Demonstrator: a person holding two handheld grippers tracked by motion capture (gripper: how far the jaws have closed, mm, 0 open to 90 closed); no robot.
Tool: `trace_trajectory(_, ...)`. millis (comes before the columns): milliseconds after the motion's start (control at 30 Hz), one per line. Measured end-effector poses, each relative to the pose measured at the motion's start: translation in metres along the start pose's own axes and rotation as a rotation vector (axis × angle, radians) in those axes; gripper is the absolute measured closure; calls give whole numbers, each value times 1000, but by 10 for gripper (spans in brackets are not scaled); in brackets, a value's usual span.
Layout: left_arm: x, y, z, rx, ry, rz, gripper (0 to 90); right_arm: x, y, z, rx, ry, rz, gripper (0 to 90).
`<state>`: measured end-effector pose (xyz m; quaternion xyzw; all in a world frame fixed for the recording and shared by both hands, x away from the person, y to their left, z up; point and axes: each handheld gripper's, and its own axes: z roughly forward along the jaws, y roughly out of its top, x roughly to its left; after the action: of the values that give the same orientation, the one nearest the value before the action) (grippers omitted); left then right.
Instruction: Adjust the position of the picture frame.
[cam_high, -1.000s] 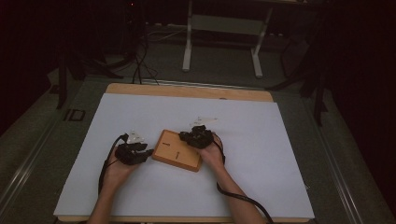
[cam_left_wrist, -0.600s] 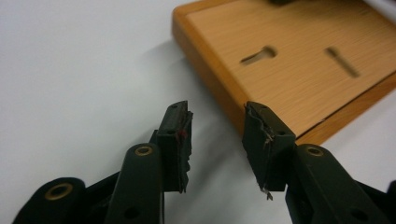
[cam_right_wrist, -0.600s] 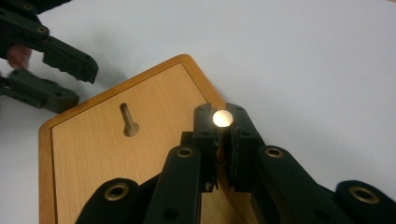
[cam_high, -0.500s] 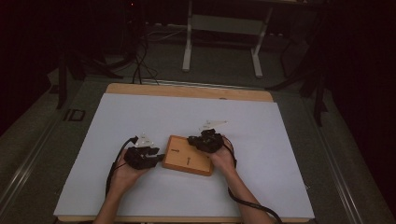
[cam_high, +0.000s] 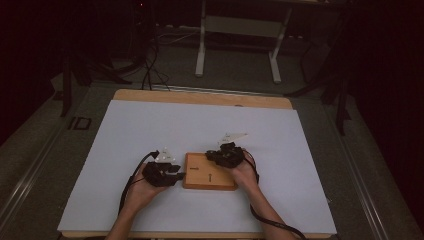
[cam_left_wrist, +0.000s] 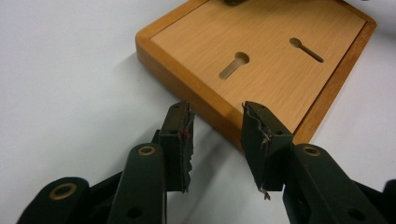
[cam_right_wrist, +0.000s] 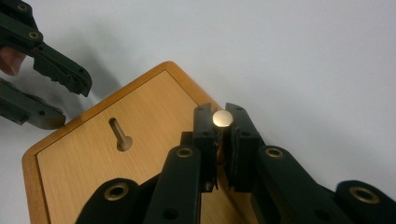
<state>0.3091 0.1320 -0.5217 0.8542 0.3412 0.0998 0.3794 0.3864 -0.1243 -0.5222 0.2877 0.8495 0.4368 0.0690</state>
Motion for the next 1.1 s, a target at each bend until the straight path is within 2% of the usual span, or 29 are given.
trace_trajectory(267, 1, 0, -1, -12, -7, -14, 621, 1, 2, 3, -3, 6, -5, 842)
trace_trajectory(433, 2, -1, -1, -13, -4, -15, 610, -1, 2, 7, -4, 0, 24, 842)
trace_trajectory(633, 2, -1, -1, -13, -3, -12, 606, -2, 1, 7, -10, -10, 31, 843)
trace_trajectory(1100, 3, -1, -1, -15, -3, -20, 592, -4, 0, 7, -14, 0, 14, 840)
